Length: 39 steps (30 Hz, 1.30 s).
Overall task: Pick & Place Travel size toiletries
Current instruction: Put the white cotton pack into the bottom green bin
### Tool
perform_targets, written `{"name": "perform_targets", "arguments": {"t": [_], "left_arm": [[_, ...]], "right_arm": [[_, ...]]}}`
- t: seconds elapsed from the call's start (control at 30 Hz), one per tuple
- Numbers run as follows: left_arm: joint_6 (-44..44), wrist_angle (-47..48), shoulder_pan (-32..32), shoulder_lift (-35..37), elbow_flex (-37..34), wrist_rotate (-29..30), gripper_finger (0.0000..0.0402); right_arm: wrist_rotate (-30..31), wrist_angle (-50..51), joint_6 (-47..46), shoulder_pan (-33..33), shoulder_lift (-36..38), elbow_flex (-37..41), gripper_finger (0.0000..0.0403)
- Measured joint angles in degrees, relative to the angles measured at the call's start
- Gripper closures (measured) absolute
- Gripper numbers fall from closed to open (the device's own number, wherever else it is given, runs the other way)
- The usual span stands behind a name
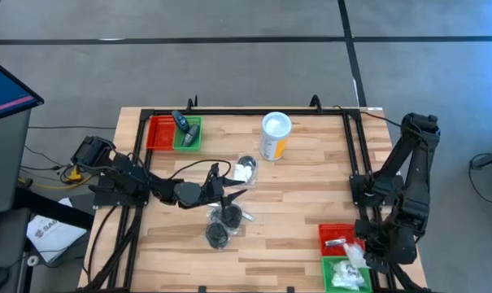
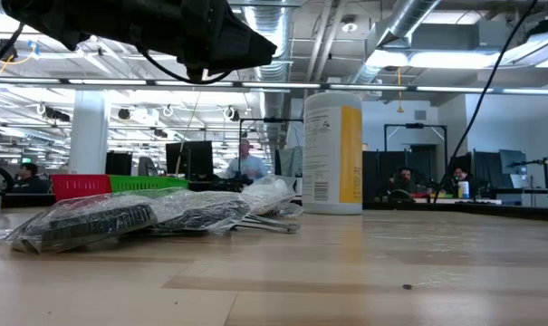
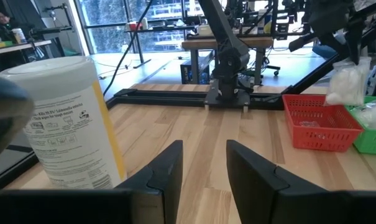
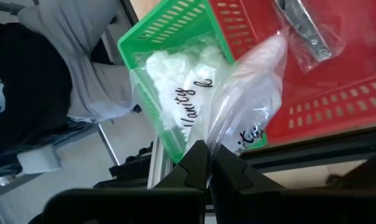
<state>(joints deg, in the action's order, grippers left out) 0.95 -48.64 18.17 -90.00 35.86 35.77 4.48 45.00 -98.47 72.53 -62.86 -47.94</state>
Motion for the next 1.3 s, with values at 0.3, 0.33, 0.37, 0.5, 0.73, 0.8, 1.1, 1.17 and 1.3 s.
{"name": "perform_targets", "arguments": {"t": [0.3,0.33,0.37,0.5,0.73,0.8,1.1,1.17,1.3], "left_arm": [[-1.3,-0.3,-0.9,0.0,0.0,0.0,0.0289],[-1.4,-0.3,-1.0,0.0,0.0,0.0,0.0289],[-1.5,-0.3,-1.0,0.0,0.0,0.0,0.0289],[-1.5,-0.3,-1.3,0.0,0.0,0.0,0.0289],[-4.7,-0.3,-2.3,0.0,0.0,0.0,0.0289],[-4.8,-0.3,-2.5,0.0,0.0,0.0,0.0289],[-4.9,-0.3,-2.9,0.0,0.0,0.0,0.0289],[-4.9,-0.3,-2.9,0.0,0.0,0.0,0.0289],[-4.9,-0.3,-2.9,0.0,0.0,0.0,0.0289]], "right_arm": [[0.4,-2.2,-2.1,2.6,-4.0,-0.2,0.0403],[0.5,-2.1,-2.1,2.7,-4.3,-0.5,0.0403],[0.6,-2.1,-1.9,2.8,-4.7,-0.8,0.0403],[2.9,-2.2,0.7,2.9,-6.0,-2.9,0.0403],[3.1,-2.8,2.5,2.9,-10.4,-5.1,0.0403],[2.9,-4.9,3.0,3.3,-11.8,-5.1,0.0403],[4.0,-12.2,4.5,4.6,-15.8,-5.2,0.0403],[4.6,-13.4,4.8,4.4,-16.4,-5.2,0.0403],[4.6,-14.0,5.9,3.9,-17.5,-5.2,0.0403]]}}
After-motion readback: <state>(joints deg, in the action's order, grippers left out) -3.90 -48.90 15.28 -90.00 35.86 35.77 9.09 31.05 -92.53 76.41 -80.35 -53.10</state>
